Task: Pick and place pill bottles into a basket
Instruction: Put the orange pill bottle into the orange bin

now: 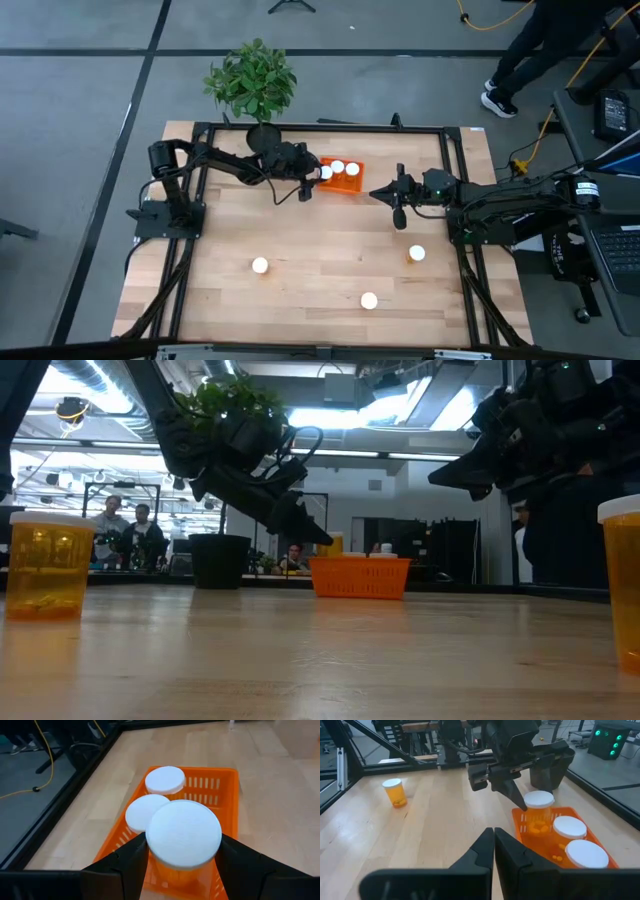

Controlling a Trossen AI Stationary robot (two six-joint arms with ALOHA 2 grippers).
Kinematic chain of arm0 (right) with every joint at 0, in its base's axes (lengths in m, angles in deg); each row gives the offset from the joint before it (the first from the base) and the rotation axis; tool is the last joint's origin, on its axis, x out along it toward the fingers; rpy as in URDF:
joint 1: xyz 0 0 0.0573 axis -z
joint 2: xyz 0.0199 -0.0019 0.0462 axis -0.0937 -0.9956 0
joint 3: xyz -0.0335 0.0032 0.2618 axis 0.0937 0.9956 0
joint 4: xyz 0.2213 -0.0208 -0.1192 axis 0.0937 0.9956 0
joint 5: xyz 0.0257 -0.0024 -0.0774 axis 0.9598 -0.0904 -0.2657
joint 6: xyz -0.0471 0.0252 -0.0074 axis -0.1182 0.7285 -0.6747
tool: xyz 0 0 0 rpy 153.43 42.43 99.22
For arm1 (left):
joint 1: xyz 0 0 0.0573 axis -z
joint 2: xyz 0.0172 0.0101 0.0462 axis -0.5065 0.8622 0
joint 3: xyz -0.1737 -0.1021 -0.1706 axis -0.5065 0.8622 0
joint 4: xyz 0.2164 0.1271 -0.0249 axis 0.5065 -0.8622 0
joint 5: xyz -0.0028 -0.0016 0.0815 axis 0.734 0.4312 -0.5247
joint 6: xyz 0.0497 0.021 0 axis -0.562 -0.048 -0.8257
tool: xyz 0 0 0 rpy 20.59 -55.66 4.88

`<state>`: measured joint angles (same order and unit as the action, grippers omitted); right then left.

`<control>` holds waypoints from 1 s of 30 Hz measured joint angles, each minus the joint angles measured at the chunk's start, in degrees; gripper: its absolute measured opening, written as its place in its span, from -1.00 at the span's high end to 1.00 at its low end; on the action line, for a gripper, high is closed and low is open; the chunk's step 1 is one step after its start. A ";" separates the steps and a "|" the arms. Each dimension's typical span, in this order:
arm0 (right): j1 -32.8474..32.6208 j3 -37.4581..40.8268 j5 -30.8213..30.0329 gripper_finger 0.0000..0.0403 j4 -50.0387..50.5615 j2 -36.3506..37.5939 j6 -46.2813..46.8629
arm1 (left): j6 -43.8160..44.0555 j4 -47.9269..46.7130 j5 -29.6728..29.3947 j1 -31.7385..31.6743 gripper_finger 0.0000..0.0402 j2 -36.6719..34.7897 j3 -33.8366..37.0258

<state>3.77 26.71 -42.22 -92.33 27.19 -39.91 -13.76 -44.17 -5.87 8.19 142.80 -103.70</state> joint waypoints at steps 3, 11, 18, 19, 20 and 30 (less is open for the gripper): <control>0.00 0.00 0.00 0.91 0.00 0.02 0.02 | 0.00 0.00 -0.01 0.00 -0.02 0.02 0.00; 0.00 0.00 0.02 0.91 0.02 0.01 -0.07 | 0.00 0.00 -0.17 0.00 -0.03 0.00 0.00; -0.02 0.00 0.02 0.91 0.04 0.00 -0.07 | 0.02 0.00 -0.66 0.02 -0.15 0.00 0.00; -0.01 0.00 0.03 0.91 0.04 0.00 -0.07 | 0.02 0.00 -0.91 0.00 -0.16 0.00 0.02; -0.02 0.00 0.04 0.91 0.04 0.01 -0.07 | 0.02 0.00 -1.13 0.00 -0.18 0.00 0.02; -0.02 0.00 0.08 0.91 0.04 0.02 0.04 | 0.01 0.00 -4.22 0.00 -0.17 0.00 0.02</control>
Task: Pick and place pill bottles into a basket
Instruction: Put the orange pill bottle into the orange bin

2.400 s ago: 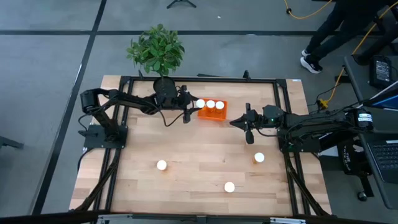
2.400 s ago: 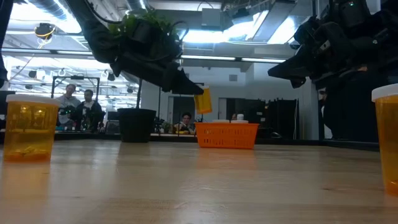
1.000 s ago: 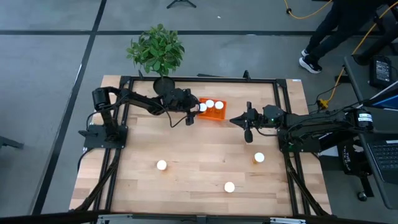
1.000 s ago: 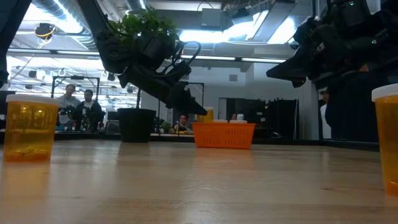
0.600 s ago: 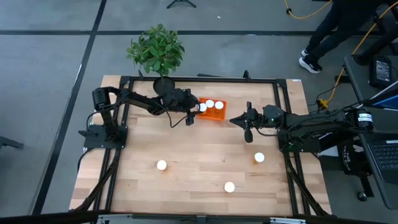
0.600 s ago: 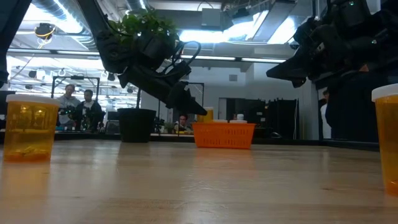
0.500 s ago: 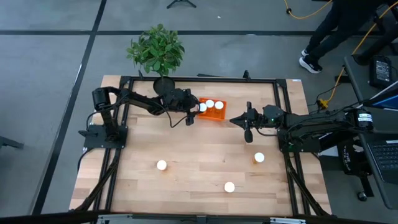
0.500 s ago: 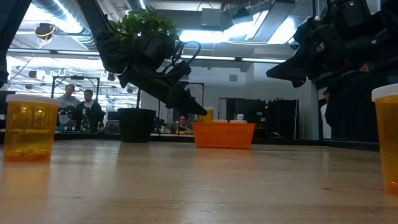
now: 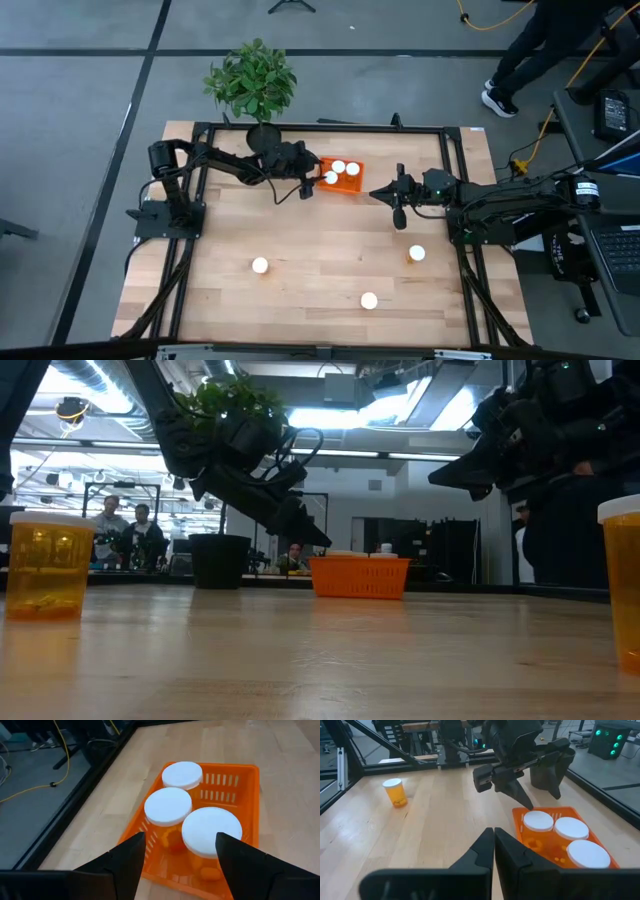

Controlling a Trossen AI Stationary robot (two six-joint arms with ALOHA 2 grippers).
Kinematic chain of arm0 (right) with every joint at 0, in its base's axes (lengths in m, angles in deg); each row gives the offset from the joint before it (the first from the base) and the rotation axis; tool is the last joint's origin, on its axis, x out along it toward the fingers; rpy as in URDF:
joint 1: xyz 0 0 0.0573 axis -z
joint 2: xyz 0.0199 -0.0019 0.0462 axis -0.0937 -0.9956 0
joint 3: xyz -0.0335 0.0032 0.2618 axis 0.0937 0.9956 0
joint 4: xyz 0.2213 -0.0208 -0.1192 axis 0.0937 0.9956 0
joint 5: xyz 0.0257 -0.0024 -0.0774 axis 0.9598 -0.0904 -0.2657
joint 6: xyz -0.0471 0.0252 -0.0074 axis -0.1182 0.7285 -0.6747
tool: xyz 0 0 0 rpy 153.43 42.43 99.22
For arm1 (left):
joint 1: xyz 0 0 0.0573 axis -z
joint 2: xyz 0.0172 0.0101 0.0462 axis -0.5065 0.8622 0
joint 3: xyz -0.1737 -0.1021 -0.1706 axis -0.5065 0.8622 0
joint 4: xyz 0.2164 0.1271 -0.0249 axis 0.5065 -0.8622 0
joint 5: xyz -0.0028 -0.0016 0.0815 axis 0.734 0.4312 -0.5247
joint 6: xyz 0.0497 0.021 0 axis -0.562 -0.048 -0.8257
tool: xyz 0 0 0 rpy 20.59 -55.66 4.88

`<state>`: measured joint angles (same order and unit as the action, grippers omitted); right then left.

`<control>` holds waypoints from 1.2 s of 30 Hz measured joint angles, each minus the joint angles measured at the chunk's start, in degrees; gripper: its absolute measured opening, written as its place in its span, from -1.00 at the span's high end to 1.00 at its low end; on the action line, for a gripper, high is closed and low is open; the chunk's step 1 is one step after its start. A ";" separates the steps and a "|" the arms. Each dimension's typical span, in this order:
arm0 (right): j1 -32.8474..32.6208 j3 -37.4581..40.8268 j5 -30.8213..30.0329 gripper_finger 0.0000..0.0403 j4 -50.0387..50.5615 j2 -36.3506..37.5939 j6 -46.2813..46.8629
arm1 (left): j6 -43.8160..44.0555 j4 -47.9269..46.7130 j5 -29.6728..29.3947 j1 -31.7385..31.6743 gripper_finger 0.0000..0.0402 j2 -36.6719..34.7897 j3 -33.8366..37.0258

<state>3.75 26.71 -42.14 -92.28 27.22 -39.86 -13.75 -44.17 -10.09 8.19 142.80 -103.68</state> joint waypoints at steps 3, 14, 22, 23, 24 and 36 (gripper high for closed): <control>0.00 0.00 0.02 0.91 0.00 0.00 0.02 | 0.03 -0.01 0.11 0.09 -0.17 -0.31 0.05; 0.00 0.00 0.02 0.91 -0.10 0.00 0.00 | -2.75 1.38 6.40 4.80 -0.09 -3.50 -0.74; 0.00 0.00 0.02 0.91 -0.27 -0.02 -0.07 | -1.50 1.27 1.08 6.56 0.17 -3.17 -0.76; 0.00 0.00 0.02 0.91 -0.40 -0.02 -0.09 | -1.51 1.30 0.29 6.56 0.22 -3.17 -0.76; 0.00 0.00 0.02 0.91 -0.46 -0.02 -0.11 | -1.49 1.31 0.17 6.62 0.27 -3.17 -0.80; 0.00 0.00 -1.26 0.91 -1.61 -0.01 -2.77 | -0.99 -1.32 2.22 6.64 0.98 -0.76 -4.14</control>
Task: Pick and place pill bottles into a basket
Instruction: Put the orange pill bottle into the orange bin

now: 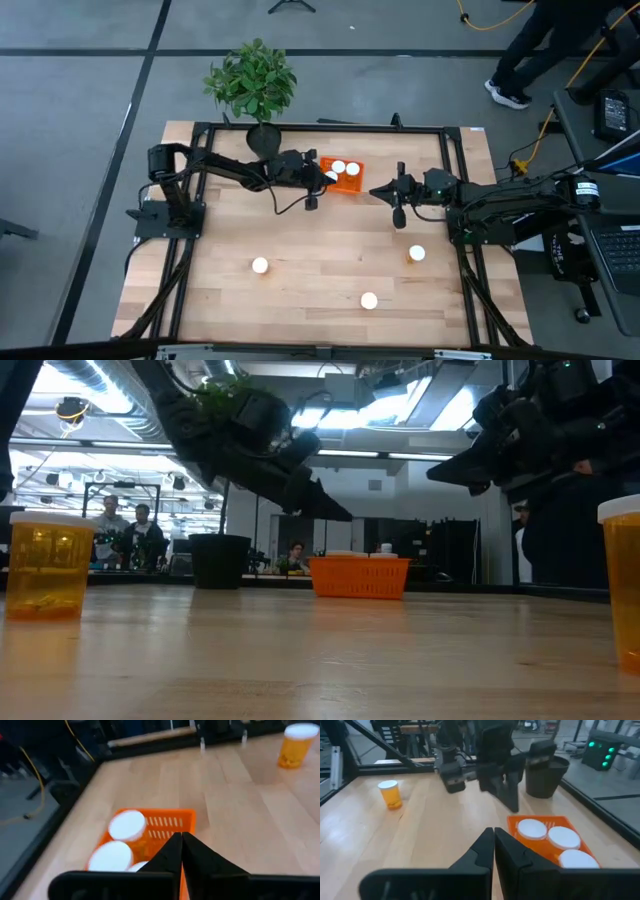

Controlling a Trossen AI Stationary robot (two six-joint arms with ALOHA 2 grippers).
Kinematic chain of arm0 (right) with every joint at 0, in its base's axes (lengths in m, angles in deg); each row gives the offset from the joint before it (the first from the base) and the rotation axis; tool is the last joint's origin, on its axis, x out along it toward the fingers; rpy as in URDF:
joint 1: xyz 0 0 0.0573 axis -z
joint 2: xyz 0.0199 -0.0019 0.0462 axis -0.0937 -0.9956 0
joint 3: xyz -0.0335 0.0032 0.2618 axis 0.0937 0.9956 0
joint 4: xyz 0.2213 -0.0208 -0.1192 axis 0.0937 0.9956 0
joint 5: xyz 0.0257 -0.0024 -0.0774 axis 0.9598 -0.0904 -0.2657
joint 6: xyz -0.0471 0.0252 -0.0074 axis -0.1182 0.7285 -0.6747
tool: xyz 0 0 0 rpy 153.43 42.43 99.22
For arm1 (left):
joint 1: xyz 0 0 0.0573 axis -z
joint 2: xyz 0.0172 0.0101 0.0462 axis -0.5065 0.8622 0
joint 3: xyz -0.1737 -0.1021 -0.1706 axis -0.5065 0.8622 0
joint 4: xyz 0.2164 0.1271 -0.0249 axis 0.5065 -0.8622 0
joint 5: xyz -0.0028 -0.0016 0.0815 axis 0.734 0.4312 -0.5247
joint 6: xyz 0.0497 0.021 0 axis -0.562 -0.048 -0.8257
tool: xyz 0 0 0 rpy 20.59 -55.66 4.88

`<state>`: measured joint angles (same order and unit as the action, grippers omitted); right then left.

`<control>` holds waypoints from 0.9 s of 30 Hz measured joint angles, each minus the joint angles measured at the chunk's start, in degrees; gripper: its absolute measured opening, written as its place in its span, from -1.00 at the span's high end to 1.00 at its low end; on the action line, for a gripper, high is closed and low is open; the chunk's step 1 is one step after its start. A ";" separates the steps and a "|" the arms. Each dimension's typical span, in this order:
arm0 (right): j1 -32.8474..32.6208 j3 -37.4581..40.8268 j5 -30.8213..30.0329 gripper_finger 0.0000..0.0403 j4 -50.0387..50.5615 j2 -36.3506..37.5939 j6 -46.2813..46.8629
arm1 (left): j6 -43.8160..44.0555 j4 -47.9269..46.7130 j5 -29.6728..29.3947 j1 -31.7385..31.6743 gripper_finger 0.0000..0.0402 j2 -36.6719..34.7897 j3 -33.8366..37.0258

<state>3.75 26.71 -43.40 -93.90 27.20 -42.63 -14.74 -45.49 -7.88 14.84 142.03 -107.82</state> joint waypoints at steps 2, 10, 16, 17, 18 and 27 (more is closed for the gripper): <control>0.00 0.00 -0.23 0.91 -0.20 0.00 -0.01 | 0.00 -3.33 -0.02 0.07 0.99 1.67 -2.82; 0.00 0.01 -0.20 0.91 0.12 0.01 -0.16 | 0.95 -12.67 -1.84 0.77 0.99 4.67 -7.40; 0.00 0.00 -0.20 0.91 0.72 -0.01 -0.08 | 0.37 -13.91 -5.11 1.95 0.99 4.65 -7.42; 0.00 0.00 -0.20 0.91 0.70 -0.01 -0.03 | 0.38 -14.57 -5.22 1.95 0.99 4.67 -7.42; 0.00 0.00 -0.20 0.91 0.70 0.01 -0.03 | 0.46 -15.24 -5.37 1.95 0.99 4.67 -7.42; 0.00 0.00 -0.20 0.91 0.70 -0.01 0.01 | 0.09 -16.27 -10.86 1.90 0.99 4.67 -7.40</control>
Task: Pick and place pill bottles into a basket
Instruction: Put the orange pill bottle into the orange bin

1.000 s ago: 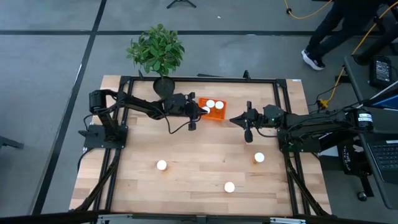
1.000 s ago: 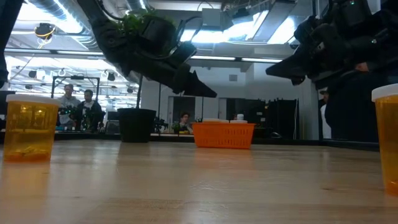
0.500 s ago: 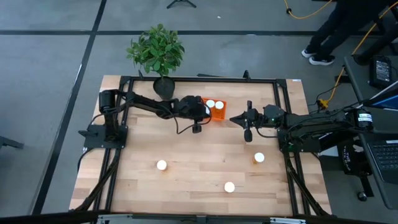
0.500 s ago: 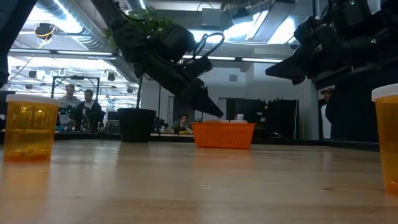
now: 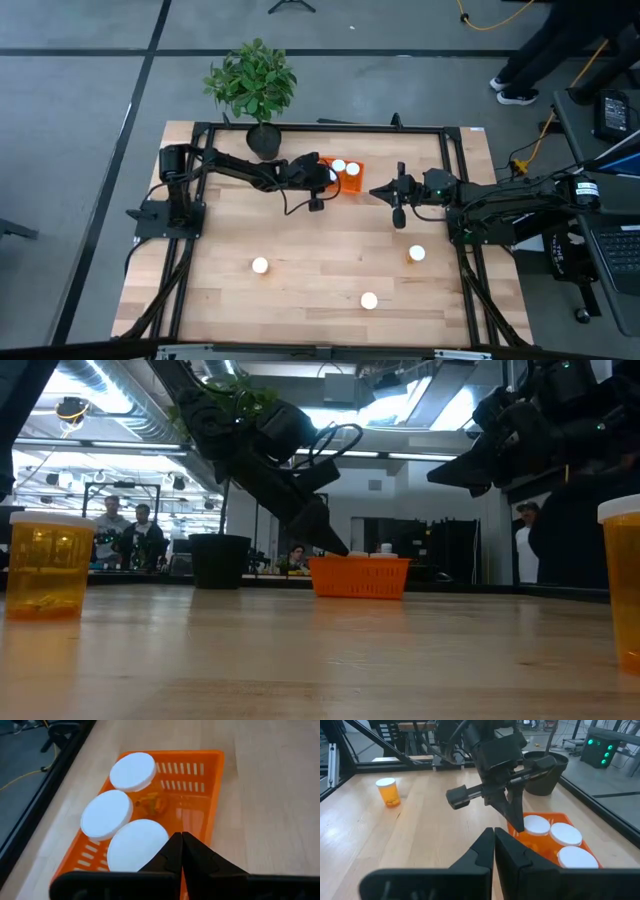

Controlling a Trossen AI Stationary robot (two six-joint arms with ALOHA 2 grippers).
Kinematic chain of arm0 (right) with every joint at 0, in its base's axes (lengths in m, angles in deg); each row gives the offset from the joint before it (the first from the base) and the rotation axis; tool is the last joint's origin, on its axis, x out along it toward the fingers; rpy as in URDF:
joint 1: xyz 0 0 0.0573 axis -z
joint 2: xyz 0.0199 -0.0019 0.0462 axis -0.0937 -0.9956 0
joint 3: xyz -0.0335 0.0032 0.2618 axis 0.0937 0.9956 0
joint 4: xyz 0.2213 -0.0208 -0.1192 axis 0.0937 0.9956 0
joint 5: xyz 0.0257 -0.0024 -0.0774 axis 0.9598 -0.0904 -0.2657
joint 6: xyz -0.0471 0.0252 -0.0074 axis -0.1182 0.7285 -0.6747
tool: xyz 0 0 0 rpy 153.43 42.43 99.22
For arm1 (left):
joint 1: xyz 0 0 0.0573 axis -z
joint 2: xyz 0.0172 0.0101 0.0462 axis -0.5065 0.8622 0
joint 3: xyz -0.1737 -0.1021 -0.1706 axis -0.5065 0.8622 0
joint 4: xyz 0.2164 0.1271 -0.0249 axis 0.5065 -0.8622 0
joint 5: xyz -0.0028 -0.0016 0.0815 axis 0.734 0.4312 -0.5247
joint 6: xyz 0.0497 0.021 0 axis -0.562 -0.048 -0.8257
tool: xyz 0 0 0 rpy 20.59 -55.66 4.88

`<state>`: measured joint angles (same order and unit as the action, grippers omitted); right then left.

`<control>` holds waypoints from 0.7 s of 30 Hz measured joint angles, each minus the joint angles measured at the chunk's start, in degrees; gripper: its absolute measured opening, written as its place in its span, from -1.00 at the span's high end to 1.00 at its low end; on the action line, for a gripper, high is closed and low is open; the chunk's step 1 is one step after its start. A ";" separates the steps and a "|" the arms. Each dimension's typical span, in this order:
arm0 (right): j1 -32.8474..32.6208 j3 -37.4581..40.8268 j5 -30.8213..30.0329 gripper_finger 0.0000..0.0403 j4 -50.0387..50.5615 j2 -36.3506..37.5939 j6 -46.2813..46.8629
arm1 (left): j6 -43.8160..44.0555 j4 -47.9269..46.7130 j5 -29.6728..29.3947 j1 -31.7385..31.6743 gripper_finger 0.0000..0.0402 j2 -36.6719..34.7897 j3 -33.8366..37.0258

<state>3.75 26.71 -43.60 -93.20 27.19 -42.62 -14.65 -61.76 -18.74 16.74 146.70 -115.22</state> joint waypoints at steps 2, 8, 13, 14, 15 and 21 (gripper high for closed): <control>0.00 0.00 0.00 0.91 0.02 0.02 0.00 | -0.01 0.00 -0.40 0.04 0.99 0.00 0.00; 0.00 0.00 0.02 0.91 0.00 0.02 0.02 | 0.00 -0.19 -3.25 0.04 0.99 -0.01 0.00; 0.00 0.00 0.02 0.91 0.00 0.01 0.02 | 0.00 -1.81 -6.12 0.04 0.99 -0.02 0.00; 0.00 0.00 0.02 0.91 0.01 0.01 0.02 | 0.00 -1.81 -6.15 0.04 0.99 -0.02 0.00; 0.00 0.00 0.00 0.91 0.02 0.00 0.02 | 0.00 -1.84 -6.17 0.04 0.99 -0.02 0.00; 0.00 0.00 0.02 0.91 0.00 0.01 0.02 | -0.10 -1.68 -6.31 -0.28 0.99 -0.02 0.00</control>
<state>3.75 26.71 -43.58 -93.20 27.20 -42.60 -14.75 -63.45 -25.05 16.46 146.69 -115.22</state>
